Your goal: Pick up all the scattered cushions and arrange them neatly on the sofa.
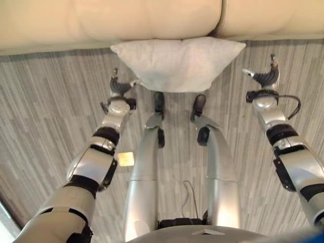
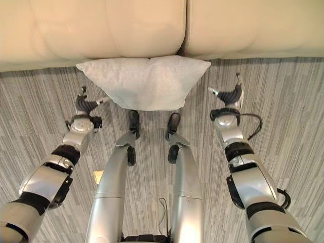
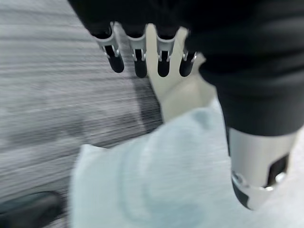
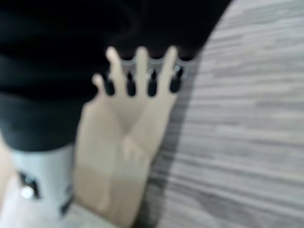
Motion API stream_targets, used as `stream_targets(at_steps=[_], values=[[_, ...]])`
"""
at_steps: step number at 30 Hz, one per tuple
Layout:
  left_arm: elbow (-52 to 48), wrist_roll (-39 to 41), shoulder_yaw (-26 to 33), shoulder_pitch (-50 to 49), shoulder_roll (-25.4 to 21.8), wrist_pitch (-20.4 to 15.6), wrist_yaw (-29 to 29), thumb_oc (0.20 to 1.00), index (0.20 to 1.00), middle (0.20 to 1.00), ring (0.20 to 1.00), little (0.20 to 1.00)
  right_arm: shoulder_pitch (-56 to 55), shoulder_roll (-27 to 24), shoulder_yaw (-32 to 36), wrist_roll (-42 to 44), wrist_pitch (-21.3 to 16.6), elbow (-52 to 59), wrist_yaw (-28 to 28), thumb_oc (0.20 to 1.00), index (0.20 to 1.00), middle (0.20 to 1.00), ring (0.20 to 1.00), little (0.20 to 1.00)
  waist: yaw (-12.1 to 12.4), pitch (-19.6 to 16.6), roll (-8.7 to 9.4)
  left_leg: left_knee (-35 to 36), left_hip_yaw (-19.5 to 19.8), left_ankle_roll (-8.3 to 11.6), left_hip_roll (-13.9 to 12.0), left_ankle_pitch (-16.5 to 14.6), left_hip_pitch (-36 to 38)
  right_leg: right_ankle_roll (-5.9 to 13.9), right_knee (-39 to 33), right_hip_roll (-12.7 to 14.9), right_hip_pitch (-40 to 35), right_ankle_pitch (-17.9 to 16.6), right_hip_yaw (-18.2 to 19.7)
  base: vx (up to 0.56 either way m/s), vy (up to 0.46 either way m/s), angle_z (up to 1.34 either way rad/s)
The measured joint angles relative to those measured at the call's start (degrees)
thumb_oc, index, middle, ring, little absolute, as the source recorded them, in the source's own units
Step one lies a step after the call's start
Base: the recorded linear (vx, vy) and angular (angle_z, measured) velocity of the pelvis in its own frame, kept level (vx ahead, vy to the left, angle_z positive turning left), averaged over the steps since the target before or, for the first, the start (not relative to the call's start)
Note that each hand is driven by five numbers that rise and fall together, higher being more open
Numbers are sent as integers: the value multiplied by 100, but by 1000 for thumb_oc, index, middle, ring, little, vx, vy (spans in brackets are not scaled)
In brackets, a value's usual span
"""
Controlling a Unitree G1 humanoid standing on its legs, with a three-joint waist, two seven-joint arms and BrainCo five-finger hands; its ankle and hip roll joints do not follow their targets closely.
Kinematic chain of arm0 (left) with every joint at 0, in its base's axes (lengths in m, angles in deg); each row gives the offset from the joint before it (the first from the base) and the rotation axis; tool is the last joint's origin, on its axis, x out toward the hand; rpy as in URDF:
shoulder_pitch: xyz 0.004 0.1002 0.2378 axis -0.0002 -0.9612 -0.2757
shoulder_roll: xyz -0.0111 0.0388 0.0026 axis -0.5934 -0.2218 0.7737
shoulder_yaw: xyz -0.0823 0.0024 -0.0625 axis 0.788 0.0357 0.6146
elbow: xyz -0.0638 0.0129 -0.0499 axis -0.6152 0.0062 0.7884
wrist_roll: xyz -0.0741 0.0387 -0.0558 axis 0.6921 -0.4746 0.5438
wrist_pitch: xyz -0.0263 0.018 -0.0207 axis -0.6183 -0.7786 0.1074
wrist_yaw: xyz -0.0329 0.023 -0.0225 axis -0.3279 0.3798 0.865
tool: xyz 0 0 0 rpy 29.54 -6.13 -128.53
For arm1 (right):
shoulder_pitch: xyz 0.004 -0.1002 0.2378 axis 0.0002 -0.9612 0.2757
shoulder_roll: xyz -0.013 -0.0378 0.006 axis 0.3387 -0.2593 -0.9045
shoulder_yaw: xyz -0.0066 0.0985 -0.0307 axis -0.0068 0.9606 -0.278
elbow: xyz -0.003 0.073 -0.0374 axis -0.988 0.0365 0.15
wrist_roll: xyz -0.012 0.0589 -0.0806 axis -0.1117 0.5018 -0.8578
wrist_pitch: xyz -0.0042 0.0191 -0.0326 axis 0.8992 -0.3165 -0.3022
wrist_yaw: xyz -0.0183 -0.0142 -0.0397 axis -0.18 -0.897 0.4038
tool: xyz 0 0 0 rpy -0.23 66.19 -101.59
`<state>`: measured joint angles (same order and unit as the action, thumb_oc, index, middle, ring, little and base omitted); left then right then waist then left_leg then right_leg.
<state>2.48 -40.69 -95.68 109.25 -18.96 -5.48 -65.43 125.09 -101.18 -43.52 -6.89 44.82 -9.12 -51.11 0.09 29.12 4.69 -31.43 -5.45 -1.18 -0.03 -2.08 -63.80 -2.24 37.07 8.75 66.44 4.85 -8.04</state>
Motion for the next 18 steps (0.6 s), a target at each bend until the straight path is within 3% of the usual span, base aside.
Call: stream_targets(at_steps=[3, 6, 15, 18], values=[[-241, -1, -228, 613, -191, -48, 93, 1000, 1000, 1000, 1000, 1000, 362, -307, -33, 189, -183, 360, -114, 1000, 1000, 1000, 1000, 1000, -119, -51, -20, -293, -123, -61, 97, -88, -598, 75, 414, 124, 727, 136, 183, 63, 71, 4], [-483, 189, -327, 983, -485, -63, 85, 1000, 1000, 1000, 1000, 1000, 720, -564, 4, 460, -282, 743, -124, 1000, 1000, 1000, 1000, 1000, -171, -43, -45, -914, -249, -104, -6, -293, -1485, 33, 857, 82, 1614, 177, 324, 43, 24, -14], [-913, 220, -354, 779, -539, -59, 91, 1000, 1000, 1000, 1000, 1000, -235, -576, -38, 568, -442, 1133, 76, 1000, 1000, 1000, 1000, 1000, -218, -67, -47, -1008, -292, -134, -8, -317, -1553, 65, 899, 56, 1702, 144, 426, 4, -2, -2], [-947, 211, -376, 755, -479, -59, 95, 1000, 1000, 1000, 1000, 1000, -358, -427, -264, 565, -449, 1043, 207, 1000, 1000, 1000, 1000, 1000, -215, -314, -51, -1002, -291, -137, -16, -306, -1777, 104, 864, 39, 1915, 117, 432, -20, -6, -3]])
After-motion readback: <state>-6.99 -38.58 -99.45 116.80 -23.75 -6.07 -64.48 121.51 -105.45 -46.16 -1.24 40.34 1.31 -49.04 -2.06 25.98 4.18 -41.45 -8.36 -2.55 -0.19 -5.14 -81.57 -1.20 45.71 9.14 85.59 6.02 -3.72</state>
